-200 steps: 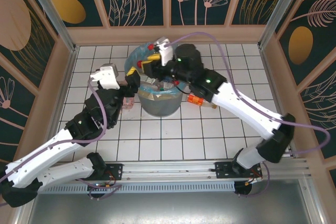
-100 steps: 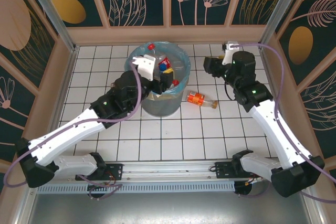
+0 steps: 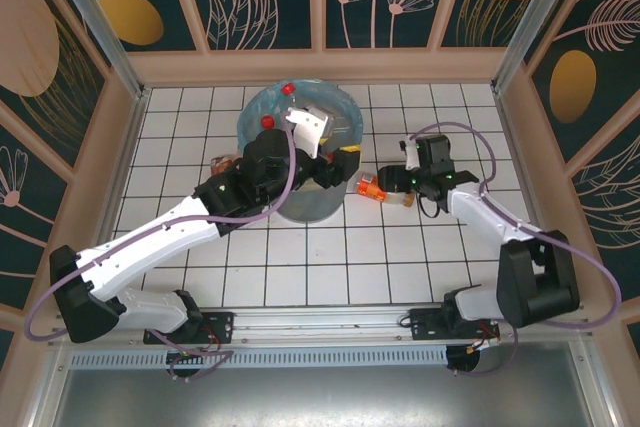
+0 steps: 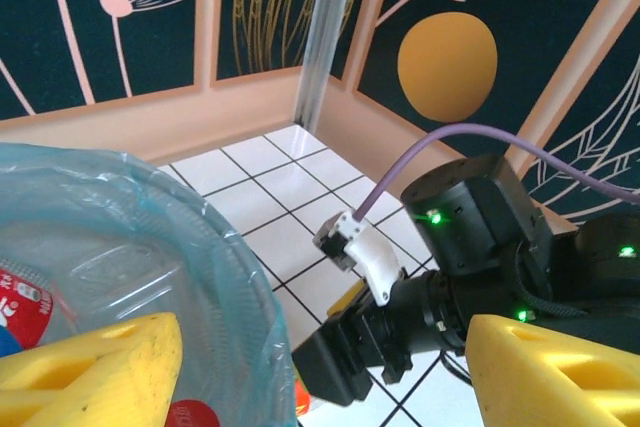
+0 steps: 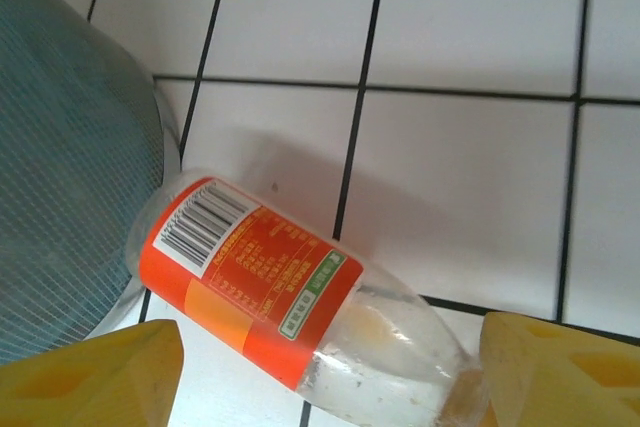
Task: Put the plastic bottles in the bin
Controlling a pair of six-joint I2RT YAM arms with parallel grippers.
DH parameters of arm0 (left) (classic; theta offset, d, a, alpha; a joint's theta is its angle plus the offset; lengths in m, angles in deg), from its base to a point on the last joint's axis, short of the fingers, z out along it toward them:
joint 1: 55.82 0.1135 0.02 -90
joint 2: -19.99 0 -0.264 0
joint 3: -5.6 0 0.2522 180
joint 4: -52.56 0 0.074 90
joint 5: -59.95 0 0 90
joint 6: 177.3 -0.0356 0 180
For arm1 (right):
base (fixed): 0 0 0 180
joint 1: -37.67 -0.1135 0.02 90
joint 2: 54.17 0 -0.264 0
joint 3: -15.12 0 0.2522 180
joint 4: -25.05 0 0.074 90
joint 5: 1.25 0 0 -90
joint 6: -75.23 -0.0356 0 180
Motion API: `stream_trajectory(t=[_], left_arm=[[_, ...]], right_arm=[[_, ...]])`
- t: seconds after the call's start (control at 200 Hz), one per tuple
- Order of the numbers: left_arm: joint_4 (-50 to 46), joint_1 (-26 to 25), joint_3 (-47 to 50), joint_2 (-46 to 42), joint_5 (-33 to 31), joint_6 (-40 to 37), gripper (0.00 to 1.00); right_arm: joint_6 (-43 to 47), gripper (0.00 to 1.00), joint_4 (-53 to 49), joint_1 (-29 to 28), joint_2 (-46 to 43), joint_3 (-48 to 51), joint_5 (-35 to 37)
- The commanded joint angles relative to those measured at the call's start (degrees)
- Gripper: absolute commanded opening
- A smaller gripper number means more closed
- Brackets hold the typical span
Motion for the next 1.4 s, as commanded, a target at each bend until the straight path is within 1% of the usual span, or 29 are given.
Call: stream_trajectory(t=[0.0, 0.125, 0.25, 0.465, 0.686, 0.816, 0.911, 1.006, 1.161, 1.296, 1.396], left_arm=[[0.9, -0.1, 1.5, -2.4, -3.8, 1.3, 0.76], [1.1, 0.0, 2.6, -3.2, -6.9, 1.1, 0.78], [0.7, 0.0, 2.8, -3.5, -7.6, 1.1, 0.79], [0.7, -0.1, 4.4, -5.2, -9.0, 1.2, 0.81], [0.5, 0.0, 5.2, -6.1, -9.9, 1.3, 0.81], [0.4, 0.0, 5.2, -6.3, -10.0, 1.3, 0.81], [0.5, 0.0, 5.2, -6.7, -10.2, 1.2, 0.81], [0.7, 0.0, 5.4, -7.6, -11.6, 0.8, 0.81], [2.8, -0.1, 6.6, -10.7, -16.3, 0.3, 0.81], [7.7, 0.0, 11.4, -14.7, -25.1, 0.7, 0.81], [8.4, -0.1, 13.5, -16.8, -29.5, 1.2, 0.81]], right_arm=[[0.3, 0.81, 3.0, -1.8, 2.8, 0.0, -1.8], [1.8, 0.83, 2.2, -4.6, 6.5, -1.2, 2.0], [2.4, 0.84, 1.5, -6.5, 9.9, -3.0, 6.0], [3.3, 0.84, 1.1, -7.4, 14.6, -5.3, 7.3], [2.6, 0.83, 0.5, -7.8, 16.8, -6.5, 5.5], [1.2, 0.79, 0.4, -7.5, 16.4, -6.9, 4.6], [0.0, 0.7, 0.1, -6.9, 15.2, -7.5, 3.3], [-1.0, 0.62, -0.9, -6.1, 13.7, -8.2, 3.7], [-2.0, 0.58, -3.5, -5.1, 8.2, -9.7, 6.2], [-1.1, 0.56, -7.7, -5.1, 4.2, -13.3, 8.5], [-1.8, 0.55, -10.9, -5.3, 1.3, -17.3, 10.1]])
